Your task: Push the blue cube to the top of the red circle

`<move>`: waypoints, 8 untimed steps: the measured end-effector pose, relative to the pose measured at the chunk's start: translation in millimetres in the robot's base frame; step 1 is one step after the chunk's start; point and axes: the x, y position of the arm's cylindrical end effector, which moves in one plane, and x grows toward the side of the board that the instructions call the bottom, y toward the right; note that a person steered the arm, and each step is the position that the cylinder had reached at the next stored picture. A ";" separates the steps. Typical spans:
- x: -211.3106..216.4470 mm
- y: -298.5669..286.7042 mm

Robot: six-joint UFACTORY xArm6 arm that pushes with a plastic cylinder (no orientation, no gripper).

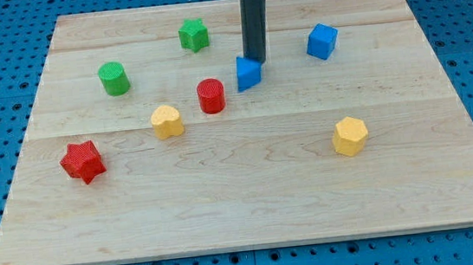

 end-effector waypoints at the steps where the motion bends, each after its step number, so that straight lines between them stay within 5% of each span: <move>1: 11.1 -1.5; 2: 20.0 -11.1; 4: 22.1 123.1; 6: -8.8 211.1; 8: -78.5 205.7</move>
